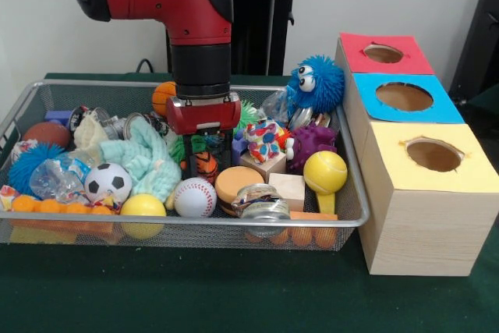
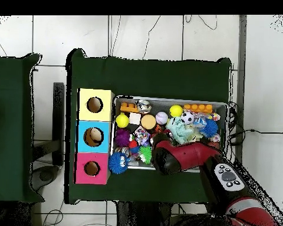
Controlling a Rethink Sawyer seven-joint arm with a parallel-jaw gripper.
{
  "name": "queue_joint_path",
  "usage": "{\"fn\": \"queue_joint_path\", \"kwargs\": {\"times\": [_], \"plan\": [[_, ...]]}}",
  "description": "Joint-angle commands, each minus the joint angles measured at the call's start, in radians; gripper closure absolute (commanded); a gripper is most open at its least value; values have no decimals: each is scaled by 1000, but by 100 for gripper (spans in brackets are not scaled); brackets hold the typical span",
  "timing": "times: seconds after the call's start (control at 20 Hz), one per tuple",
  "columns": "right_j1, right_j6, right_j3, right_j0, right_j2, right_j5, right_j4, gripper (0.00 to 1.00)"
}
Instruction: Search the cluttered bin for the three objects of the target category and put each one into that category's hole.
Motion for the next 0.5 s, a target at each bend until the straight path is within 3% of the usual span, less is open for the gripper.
{"fn": "queue_joint_path", "kwargs": {"times": [0.05,0.5], "plan": [[49,78,-85,78,-48,-27,-35,0],[-35,87,-13,93,-70,32,-5,0]]}}
